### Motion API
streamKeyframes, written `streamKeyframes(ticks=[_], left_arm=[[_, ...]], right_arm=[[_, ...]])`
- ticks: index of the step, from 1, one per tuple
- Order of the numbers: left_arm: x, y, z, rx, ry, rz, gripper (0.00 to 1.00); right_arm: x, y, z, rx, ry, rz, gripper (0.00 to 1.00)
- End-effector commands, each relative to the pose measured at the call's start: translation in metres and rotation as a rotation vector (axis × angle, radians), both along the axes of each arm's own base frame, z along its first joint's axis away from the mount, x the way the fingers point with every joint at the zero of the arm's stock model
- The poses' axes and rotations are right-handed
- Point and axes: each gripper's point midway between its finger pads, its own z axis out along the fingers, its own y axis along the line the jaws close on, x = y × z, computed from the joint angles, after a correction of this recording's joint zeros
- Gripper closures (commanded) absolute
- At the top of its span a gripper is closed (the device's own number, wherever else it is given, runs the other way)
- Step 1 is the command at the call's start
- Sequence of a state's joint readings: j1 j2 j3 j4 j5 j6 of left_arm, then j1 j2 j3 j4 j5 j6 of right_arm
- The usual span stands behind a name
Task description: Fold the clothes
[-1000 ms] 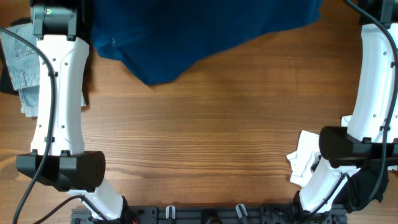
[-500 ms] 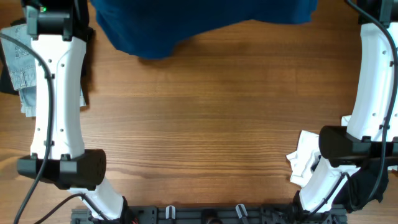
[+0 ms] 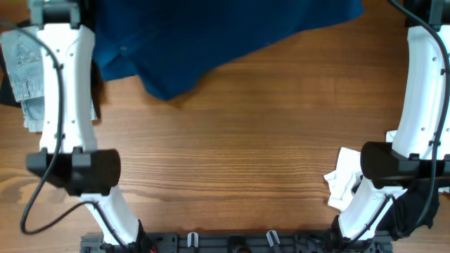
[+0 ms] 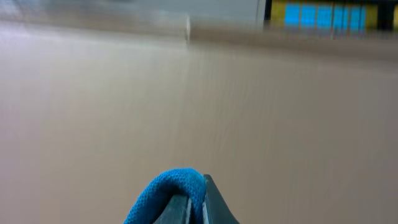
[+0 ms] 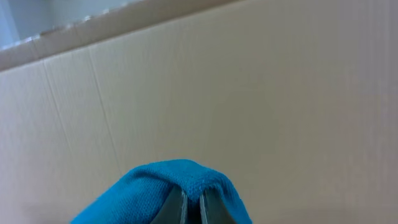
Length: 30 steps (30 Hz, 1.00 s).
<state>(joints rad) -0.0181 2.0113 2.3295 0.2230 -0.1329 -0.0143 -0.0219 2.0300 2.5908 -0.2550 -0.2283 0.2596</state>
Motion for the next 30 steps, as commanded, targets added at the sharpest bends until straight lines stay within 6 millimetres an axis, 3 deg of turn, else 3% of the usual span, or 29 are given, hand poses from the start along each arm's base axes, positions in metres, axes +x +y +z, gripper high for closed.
streamKeyframes(ticks=[1,5,8,13,18,21,25,27,30], left_arm=[[-0.004,-0.020,0.006,-0.015,-0.011,-0.056,0.96],[0.002,-0.052,-0.007,-0.012,0.048,-0.111,0.96],[-0.005,-0.063,0.004,-0.016,-0.002,-0.131,0.96],[-0.039,-0.060,0.044,-0.028,-0.141,-0.133,0.96],[-0.050,-0.047,0.054,-0.010,-0.169,-0.043,0.96],[-0.050,-0.042,0.053,0.029,-0.159,0.023,0.96],[-0.024,-0.031,0.021,0.040,-0.010,0.051,0.96],[-0.002,-0.018,-0.007,0.046,0.085,0.074,0.96],[0.034,0.005,-0.065,0.013,0.255,0.096,0.96]], right_arm=[[0.005,0.005,-0.007,-0.026,0.015,0.019,0.96],[0.004,0.017,-0.015,-0.045,0.043,0.087,0.96],[0.004,0.018,-0.015,-0.045,0.046,0.090,0.96],[0.001,0.012,0.001,-0.041,-0.026,0.052,0.96],[-0.007,-0.002,0.028,-0.015,-0.138,-0.030,0.96],[-0.008,-0.006,0.031,-0.007,-0.150,-0.049,0.96],[0.008,-0.009,0.006,-0.013,-0.061,-0.067,0.96],[0.022,-0.012,-0.015,-0.025,0.001,-0.083,0.96],[0.053,-0.019,-0.069,-0.003,0.150,-0.083,0.96]])
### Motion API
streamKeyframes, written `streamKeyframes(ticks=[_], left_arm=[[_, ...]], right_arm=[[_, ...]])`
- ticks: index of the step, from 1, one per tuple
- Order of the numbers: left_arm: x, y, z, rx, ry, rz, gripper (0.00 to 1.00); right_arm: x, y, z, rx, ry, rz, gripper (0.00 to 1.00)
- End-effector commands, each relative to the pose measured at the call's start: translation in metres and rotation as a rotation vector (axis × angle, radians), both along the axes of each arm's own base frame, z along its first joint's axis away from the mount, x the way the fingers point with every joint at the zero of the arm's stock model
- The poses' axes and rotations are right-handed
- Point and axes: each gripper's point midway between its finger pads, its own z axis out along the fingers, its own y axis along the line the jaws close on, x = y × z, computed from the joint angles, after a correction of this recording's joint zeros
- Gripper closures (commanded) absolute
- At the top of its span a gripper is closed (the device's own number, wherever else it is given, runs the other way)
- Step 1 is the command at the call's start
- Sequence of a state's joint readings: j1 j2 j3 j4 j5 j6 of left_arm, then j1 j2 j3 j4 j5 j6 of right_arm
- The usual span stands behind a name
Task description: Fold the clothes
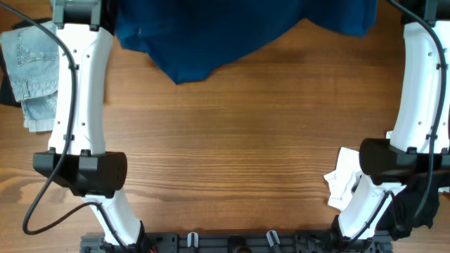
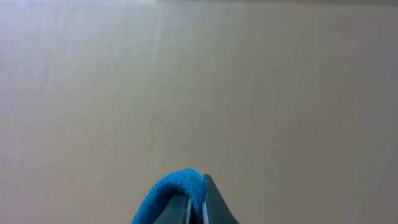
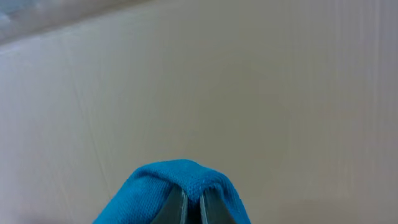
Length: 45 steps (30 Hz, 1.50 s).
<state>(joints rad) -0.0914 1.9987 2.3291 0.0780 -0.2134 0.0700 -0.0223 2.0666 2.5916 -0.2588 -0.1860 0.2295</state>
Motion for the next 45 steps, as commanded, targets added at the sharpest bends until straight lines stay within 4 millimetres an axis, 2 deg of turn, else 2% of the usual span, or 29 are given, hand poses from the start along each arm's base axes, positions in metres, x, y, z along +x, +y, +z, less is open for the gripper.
streamKeyframes(ticks=[1,2,5,7,10,13,16,19,23,26,28,32,39,45], left_arm=[[0.033,0.037,-0.053,-0.042,0.145,0.068,0.96],[0.040,0.042,-0.067,-0.056,0.178,0.073,0.96],[0.051,0.047,-0.091,-0.075,0.243,0.076,0.96],[0.055,0.046,-0.102,-0.098,0.269,0.070,0.96],[0.055,0.044,-0.107,-0.135,0.286,0.058,0.96],[0.051,0.035,-0.117,-0.203,0.339,0.023,0.96],[0.043,0.010,-0.148,-0.308,0.493,-0.073,0.96],[0.025,-0.013,-0.186,-0.402,0.680,-0.126,0.96],[-0.016,-0.035,-0.232,-0.421,0.939,-0.104,0.96],[-0.050,-0.054,-0.249,-0.393,1.084,-0.108,0.96],[-0.070,-0.066,-0.250,-0.384,1.137,-0.125,0.96],[-0.111,-0.084,-0.240,-0.371,1.210,-0.192,0.96],[-0.182,-0.071,-0.210,-0.416,1.253,-0.183,0.96],[-0.228,-0.067,-0.218,-0.427,1.378,-0.177,0.96]], right_arm=[[0.041,-0.010,-0.063,0.021,0.153,-0.016,0.96],[0.049,-0.008,-0.081,0.026,0.199,0.016,0.95],[0.061,-0.011,-0.116,0.083,0.301,0.078,0.96],[0.064,-0.008,-0.132,0.084,0.342,0.131,0.96],[0.060,-0.001,-0.135,0.082,0.363,0.175,0.96],[0.048,0.017,-0.138,0.082,0.400,0.290,0.96],[0.034,0.033,-0.166,0.212,0.577,0.389,0.96],[0.016,0.042,-0.211,0.294,0.802,0.386,0.96],[-0.025,0.048,-0.268,0.298,1.095,0.363,0.96],[-0.057,0.046,-0.301,0.258,1.283,0.300,0.96],[-0.074,0.045,-0.315,0.230,1.376,0.251,0.96],[-0.096,0.051,-0.317,0.150,1.434,0.232,0.96],[-0.119,0.059,-0.283,0.118,1.377,0.265,0.96],[-0.125,0.062,-0.270,0.106,1.345,0.293,0.96]])
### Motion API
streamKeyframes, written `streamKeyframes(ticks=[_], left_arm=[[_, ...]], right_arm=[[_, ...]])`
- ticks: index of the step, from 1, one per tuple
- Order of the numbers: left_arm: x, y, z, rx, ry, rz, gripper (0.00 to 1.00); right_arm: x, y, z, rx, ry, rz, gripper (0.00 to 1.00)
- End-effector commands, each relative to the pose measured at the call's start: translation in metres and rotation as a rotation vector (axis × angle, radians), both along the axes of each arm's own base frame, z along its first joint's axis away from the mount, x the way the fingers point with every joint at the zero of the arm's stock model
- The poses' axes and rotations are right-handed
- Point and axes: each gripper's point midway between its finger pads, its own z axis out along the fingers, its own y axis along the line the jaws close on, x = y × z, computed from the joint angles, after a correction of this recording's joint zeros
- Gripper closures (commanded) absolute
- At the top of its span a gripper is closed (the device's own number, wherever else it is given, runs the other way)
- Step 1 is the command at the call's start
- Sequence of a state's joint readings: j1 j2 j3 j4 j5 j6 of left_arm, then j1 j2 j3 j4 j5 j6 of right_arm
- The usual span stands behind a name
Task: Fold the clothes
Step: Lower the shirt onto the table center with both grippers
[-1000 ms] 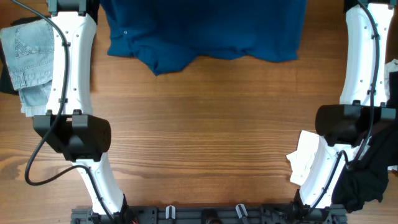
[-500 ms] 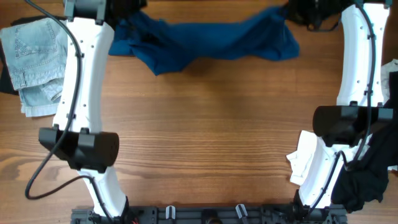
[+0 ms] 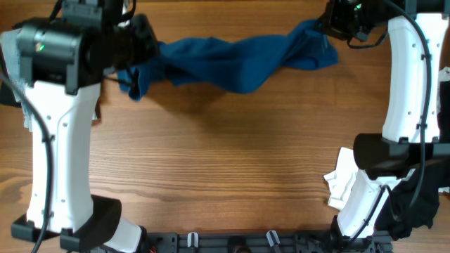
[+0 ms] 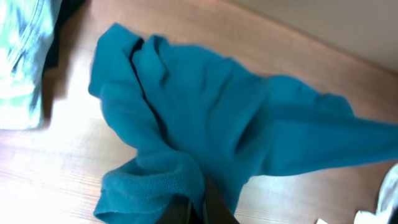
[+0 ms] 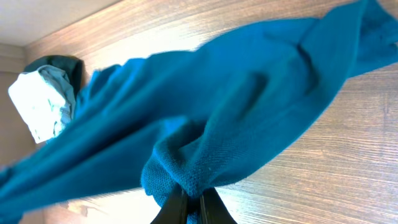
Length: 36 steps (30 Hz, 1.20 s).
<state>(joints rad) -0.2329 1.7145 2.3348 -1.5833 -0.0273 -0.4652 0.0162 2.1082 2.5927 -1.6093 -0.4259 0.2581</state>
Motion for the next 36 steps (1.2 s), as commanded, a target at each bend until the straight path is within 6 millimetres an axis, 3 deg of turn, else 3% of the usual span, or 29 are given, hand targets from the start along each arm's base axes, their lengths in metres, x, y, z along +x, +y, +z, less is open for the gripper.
streamKeyframes(ticks=[1,10,21,23,29,33,36], left_arm=[[-0.024,-0.006,0.001,-0.056,0.057,-0.017,0.96],[-0.029,0.001,-0.022,-0.004,0.139,-0.004,0.96],[-0.029,-0.003,-0.114,0.027,0.370,-0.010,0.96],[-0.025,-0.005,-0.130,0.024,0.384,-0.012,0.96],[-0.023,-0.006,-0.145,0.023,0.397,-0.014,0.96],[-0.027,-0.005,-0.155,0.030,0.426,-0.013,0.96],[-0.034,-0.006,-0.175,0.027,0.474,-0.017,0.96]], right_arm=[[-0.005,0.003,0.012,0.000,-0.045,0.044,0.96],[-0.026,-0.007,-0.074,-0.079,0.218,0.091,0.96],[-0.052,-0.002,-0.120,-0.117,0.376,0.149,0.96],[-0.063,0.002,-0.134,-0.118,0.433,0.165,0.96],[-0.098,0.007,-0.172,-0.140,0.599,0.199,0.96],[-0.133,0.018,-0.197,-0.155,0.732,0.246,0.96],[-0.156,0.023,-0.216,-0.167,0.810,0.277,0.96]])
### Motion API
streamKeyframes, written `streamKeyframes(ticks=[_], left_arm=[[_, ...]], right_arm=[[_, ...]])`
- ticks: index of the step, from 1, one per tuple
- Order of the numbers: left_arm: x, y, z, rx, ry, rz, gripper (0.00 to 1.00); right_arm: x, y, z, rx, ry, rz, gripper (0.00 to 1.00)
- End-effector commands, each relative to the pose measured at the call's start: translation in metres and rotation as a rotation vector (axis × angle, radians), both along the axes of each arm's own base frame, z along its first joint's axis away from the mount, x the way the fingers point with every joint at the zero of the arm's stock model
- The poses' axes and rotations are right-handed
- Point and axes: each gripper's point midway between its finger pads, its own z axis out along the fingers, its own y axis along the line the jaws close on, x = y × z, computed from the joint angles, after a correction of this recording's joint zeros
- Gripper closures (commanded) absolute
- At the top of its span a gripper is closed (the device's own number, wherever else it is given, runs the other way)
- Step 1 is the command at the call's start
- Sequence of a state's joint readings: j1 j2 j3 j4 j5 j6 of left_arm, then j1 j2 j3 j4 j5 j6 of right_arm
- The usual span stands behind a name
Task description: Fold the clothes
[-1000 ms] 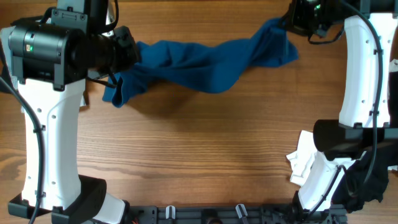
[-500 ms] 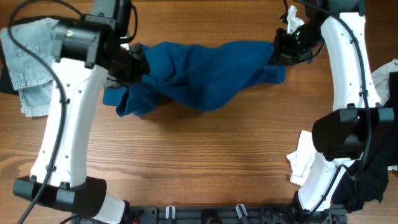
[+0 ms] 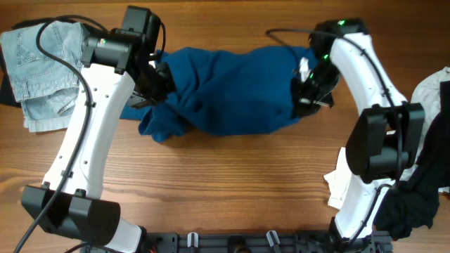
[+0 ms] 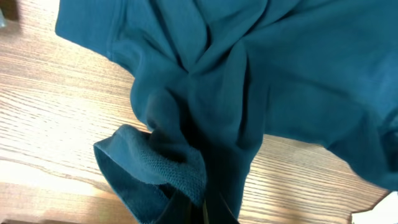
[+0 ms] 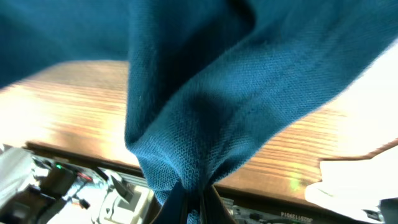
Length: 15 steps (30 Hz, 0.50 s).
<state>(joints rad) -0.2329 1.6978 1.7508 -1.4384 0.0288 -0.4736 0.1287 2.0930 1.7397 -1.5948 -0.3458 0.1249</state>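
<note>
A dark blue knit shirt (image 3: 225, 88) lies spread and rumpled across the far middle of the table. My left gripper (image 3: 160, 86) is shut on the shirt's left side, where bunched cloth (image 4: 186, 155) rises from the jaws. My right gripper (image 3: 307, 97) is shut on the shirt's right edge, with the blue cloth (image 5: 205, 118) draping up from its jaws and filling the right wrist view.
Light denim jeans (image 3: 35, 63) lie at the far left. White cloth (image 3: 344, 179) sits at the right by the arm base, with a white garment (image 3: 432, 88) and dark cloth (image 3: 422, 204) at the right edge. Arm mounts (image 3: 232, 242) line the near edge.
Both grippers, still shut on the shirt, are nearer the table's middle and lower. The shirt, then stretched between them as a narrow band, now lies wider on the wood.
The shirt first hung from both shut grippers at the far edge, mostly out of the overhead view, wrist views facing a wall. A second later it was much the same. Then it stretched as a band over the far table, and now it rests spread on the wood.
</note>
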Motion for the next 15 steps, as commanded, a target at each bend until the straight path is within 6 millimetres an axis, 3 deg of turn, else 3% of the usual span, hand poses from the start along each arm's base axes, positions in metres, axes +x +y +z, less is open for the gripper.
streamKeyframes(ticks=[1,4,7,12,15], left_arm=[[-0.014,-0.005,-0.026,-0.034,0.076,-0.002,0.96],[-0.039,-0.012,-0.063,-0.075,0.201,-0.006,0.96],[-0.064,-0.012,-0.098,-0.071,0.297,-0.009,0.96],[-0.080,0.001,-0.156,-0.034,0.320,0.066,0.96],[-0.076,0.018,-0.170,-0.009,0.295,0.136,0.96]], right_arm=[[-0.027,0.005,-0.017,-0.015,0.070,0.057,0.96],[-0.046,0.007,-0.034,-0.025,0.127,0.073,0.96],[-0.053,0.006,-0.046,-0.035,0.144,0.049,0.96],[-0.016,-0.011,-0.064,-0.054,0.032,-0.126,0.95],[0.002,-0.036,-0.068,-0.065,0.002,-0.260,0.96]])
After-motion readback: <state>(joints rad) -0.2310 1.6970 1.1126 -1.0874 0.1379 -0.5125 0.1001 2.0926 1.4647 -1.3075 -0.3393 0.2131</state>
